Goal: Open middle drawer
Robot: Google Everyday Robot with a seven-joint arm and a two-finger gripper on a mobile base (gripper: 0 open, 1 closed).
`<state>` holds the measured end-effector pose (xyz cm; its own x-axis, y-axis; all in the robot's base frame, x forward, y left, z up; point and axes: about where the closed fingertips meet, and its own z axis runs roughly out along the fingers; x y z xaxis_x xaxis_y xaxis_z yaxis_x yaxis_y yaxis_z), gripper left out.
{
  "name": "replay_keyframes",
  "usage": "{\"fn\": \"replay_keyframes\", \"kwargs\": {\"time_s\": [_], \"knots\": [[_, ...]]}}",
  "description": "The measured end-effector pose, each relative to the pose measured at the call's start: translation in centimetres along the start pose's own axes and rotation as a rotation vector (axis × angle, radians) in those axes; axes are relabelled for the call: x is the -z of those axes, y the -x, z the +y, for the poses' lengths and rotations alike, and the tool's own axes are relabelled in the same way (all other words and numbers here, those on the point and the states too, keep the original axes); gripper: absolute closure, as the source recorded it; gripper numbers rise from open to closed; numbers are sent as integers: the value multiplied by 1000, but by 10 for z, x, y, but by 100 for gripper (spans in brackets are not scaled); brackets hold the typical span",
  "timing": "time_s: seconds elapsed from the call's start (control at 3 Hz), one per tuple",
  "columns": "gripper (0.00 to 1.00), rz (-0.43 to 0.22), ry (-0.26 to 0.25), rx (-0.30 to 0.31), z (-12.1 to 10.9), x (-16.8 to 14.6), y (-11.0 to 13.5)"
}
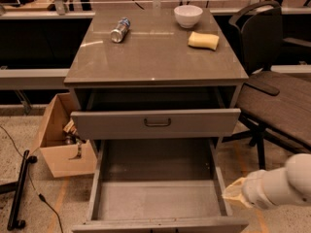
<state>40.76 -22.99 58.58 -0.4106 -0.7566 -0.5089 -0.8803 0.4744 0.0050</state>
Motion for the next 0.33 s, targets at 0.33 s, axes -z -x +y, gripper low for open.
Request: {"fn": "replay_keyframes", "kwargs": {"time_s": [0.33], "knots": [[79, -54, -219, -133, -3, 93, -21]]}}
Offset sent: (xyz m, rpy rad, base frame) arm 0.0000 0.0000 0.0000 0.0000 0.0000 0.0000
